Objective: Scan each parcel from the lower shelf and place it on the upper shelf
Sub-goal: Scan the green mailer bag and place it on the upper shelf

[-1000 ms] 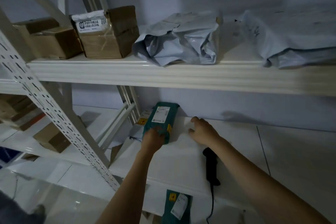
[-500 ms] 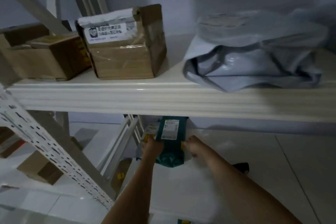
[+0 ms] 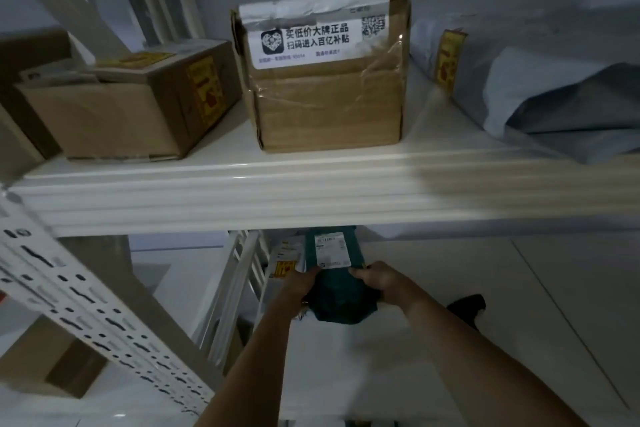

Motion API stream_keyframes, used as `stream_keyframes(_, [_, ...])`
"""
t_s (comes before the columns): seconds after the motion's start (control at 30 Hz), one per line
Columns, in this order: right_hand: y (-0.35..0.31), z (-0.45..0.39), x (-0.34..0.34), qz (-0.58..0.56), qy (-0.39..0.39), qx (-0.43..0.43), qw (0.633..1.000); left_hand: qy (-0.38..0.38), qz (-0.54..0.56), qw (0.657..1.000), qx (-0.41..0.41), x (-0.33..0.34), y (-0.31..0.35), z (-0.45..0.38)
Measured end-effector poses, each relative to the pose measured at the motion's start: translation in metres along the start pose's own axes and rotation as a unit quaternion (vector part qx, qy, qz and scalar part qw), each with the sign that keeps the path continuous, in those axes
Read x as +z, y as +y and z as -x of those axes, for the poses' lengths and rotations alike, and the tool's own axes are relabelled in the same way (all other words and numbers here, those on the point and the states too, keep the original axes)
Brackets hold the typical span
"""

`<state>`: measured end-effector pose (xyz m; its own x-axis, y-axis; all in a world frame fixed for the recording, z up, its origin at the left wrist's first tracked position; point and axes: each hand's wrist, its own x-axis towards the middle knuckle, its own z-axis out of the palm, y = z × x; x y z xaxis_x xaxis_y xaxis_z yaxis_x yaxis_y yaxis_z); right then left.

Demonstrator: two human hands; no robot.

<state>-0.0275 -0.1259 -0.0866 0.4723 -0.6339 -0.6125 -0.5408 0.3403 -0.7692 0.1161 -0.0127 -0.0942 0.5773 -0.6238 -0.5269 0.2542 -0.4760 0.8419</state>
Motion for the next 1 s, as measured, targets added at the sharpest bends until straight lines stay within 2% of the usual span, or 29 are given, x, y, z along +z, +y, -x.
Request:
stream_keyframes(0.1, [0.010, 0.020, -0.016, -0.079, -0.069, -0.027, 0.994, -0.045, 0.078, 0.996, -0.005, -0.001, 0.001, 0.015])
stream_keyframes(0.23, [0.028, 0.034, -0.037, -0.110, -0.115, -0.039, 0.987, -0.188, 0.160, 0.968, -0.054, 0.010, -0.002, 0.029])
stream_keyframes(0.37, [0.040, 0.046, -0.058, -0.055, -0.040, -0.034, 0.997, -0.230, 0.149, 0.961, -0.030, 0.025, -0.010, 0.025])
stream_keyframes(0.43, [0.049, 0.051, -0.073, -0.013, 0.070, -0.043, 0.997, -0.238, 0.141, 0.961, -0.020, 0.030, -0.013, 0.028])
stream_keyframes(0.5, [0.068, 0.047, -0.092, 0.060, 0.238, -0.038, 0.969, -0.233, 0.128, 0.964, -0.016, 0.034, -0.017, 0.030])
stream_keyframes(0.53, [0.080, 0.044, -0.100, 0.090, 0.289, -0.023, 0.953, -0.231, 0.122, 0.965, -0.014, 0.037, -0.018, 0.031])
stream_keyframes(0.57, [0.091, 0.042, -0.106, 0.114, 0.308, 0.010, 0.945, -0.230, 0.115, 0.966, -0.012, 0.039, -0.021, 0.030])
stream_keyframes(0.67, [0.111, 0.038, -0.107, 0.155, 0.287, 0.134, 0.936, -0.228, 0.109, 0.967, -0.010, 0.047, -0.027, 0.030])
stream_keyframes(0.8, [0.119, 0.030, -0.103, 0.187, 0.238, 0.192, 0.933, -0.220, 0.122, 0.968, -0.012, 0.055, -0.038, 0.029])
stream_keyframes(0.9, [0.127, 0.025, -0.101, 0.203, 0.225, 0.198, 0.932, -0.225, 0.115, 0.967, -0.014, 0.057, -0.044, 0.030])
stream_keyframes(1.0, [0.138, 0.023, -0.100, 0.193, 0.263, 0.153, 0.933, -0.215, 0.106, 0.971, -0.022, 0.056, -0.047, 0.032])
